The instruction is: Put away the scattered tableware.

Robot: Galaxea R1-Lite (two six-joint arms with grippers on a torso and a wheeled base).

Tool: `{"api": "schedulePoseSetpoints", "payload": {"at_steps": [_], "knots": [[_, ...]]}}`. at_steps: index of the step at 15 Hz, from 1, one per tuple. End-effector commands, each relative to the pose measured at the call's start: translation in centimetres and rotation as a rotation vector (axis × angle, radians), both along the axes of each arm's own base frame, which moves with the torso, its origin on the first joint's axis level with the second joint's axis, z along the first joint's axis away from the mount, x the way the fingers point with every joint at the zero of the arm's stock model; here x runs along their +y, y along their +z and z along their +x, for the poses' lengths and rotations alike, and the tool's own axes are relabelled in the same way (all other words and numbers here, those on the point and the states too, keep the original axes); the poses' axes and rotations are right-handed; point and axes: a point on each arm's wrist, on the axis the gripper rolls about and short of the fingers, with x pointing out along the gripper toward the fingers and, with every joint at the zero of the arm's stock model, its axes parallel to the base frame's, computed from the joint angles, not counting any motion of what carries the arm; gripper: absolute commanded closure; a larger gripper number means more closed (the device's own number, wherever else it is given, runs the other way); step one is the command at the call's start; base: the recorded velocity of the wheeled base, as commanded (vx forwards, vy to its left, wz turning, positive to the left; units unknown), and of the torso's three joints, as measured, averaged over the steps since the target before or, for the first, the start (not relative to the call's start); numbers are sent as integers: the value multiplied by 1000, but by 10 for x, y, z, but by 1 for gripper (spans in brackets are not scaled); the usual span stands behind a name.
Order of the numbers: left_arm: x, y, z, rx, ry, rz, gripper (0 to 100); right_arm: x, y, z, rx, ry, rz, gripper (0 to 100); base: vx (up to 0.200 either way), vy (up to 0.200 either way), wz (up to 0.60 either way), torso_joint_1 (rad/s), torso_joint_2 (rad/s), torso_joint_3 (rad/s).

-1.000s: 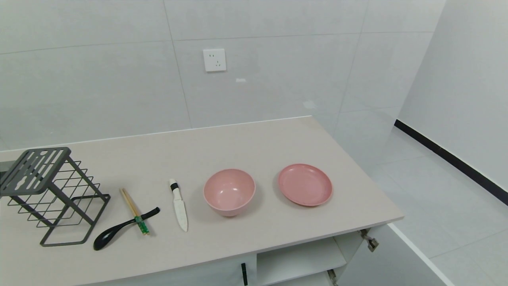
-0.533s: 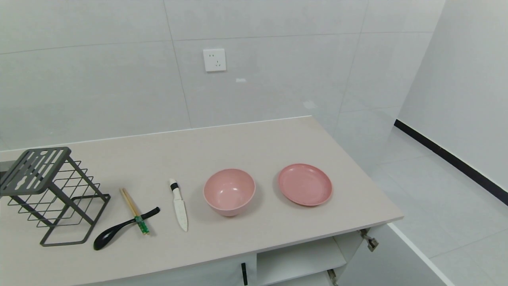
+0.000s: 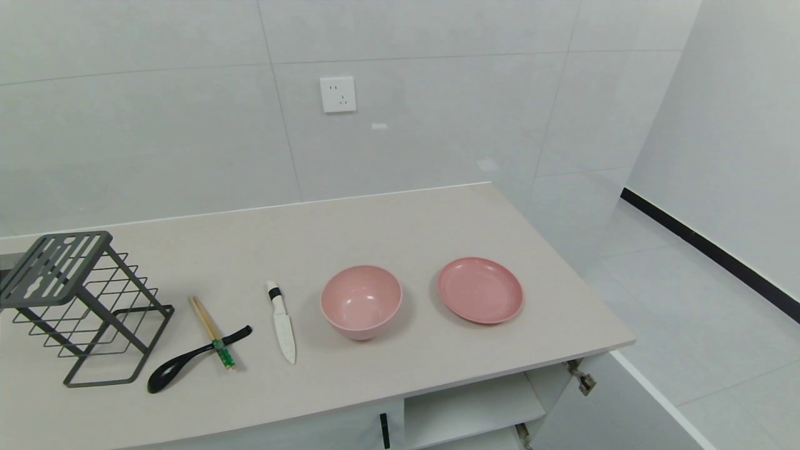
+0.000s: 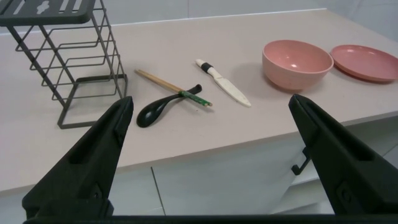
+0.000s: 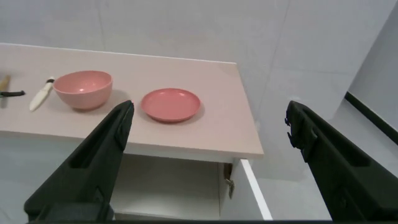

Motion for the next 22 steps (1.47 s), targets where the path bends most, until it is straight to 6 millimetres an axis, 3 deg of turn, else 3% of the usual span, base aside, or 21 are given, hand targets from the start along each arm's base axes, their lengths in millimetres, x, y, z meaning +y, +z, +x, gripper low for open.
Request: {"api": "schedulePoseSetpoints", "payload": {"at_steps": [1,6,7,8,9,15,19,22], "knots": [[0,0,0,1,0,0,0,2,28,25,96,79,-16,0,0,0,0,0,0,0],[0,0,0,2,2,-9,0,9,43,59,174,123,-33,0,0,0,0,0,0,0],[0,0,0,1,2,-8,0,12,52,76,213,134,-40,0,0,0,0,0,0,0],[0,0,0,2,2,-9,0,13,53,79,219,136,-41,0,0,0,0,0,0,0],[0,0,0,1,2,-8,0,16,60,102,223,128,-60,0,0,0,0,0,0,0],[0,0,0,1,2,-8,0,21,74,128,207,148,-65,0,0,0,0,0,0,0],[0,0,0,1,2,-8,0,24,66,147,296,155,-72,0,0,0,0,0,0,0],[0,0,0,1,2,-8,0,27,71,165,325,147,-79,0,0,0,0,0,0,0]]}}
